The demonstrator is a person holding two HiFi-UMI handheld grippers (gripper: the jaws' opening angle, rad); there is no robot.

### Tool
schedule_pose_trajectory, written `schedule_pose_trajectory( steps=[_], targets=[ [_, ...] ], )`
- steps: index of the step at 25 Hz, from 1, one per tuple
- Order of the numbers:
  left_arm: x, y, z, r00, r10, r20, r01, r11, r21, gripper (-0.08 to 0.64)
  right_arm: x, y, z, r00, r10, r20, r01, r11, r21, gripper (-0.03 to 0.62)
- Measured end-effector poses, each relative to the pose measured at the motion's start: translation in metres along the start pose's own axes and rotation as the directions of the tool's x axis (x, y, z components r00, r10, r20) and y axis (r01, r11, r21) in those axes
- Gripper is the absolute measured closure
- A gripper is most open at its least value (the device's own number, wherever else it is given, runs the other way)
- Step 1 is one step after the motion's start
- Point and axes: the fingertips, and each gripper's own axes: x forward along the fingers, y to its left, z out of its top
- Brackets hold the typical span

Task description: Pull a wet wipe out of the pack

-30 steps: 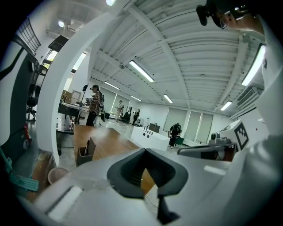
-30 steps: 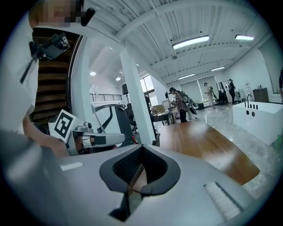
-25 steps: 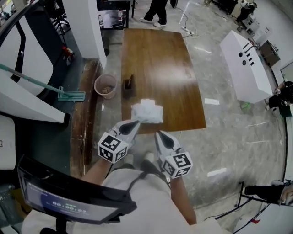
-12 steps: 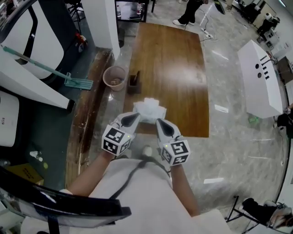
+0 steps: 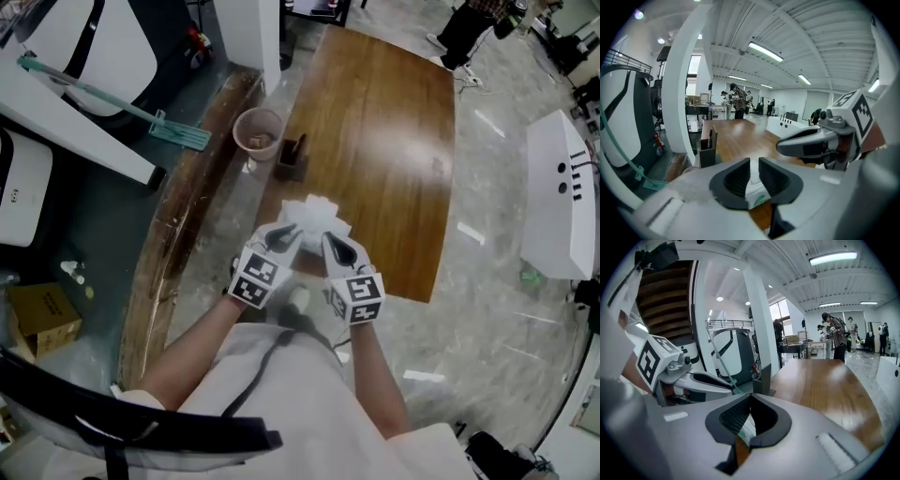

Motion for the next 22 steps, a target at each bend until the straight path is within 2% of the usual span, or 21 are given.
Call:
schedule_pose_trajectory(
  steps=[7, 14, 16, 22],
  targets=[
    [0.041, -0.001, -0.039, 0.991, 0.077, -0.113, -0.075, 0.997, 0.018, 0.446, 0.024, -0.009, -0.016, 0.997, 0.037, -0.066, -0.040, 0.999, -0.032, 0.584],
    [0.061, 0.006, -0.048, 0.981, 0.125, -0.146, -0.118, 0.992, 0.052, 0.440, 0.036, -0.021, -0.028, 0.995, 0.027, -0.099, -0.028, 1.000, -0.005, 0.584],
    [0.064, 0.008, -0.050, 0.981, 0.121, -0.153, -0.115, 0.992, 0.047, 0.452, 0.038, -0.022, -0.030, 0.995, 0.024, -0.102, -0.025, 1.000, 0.000, 0.584],
    [0.064, 0.016, -0.051, 0.981, 0.121, -0.153, -0.118, 0.993, 0.027, 0.554, 0.041, -0.027, -0.035, 0.993, 0.013, -0.117, -0.012, 1.000, 0.013, 0.584]
  ],
)
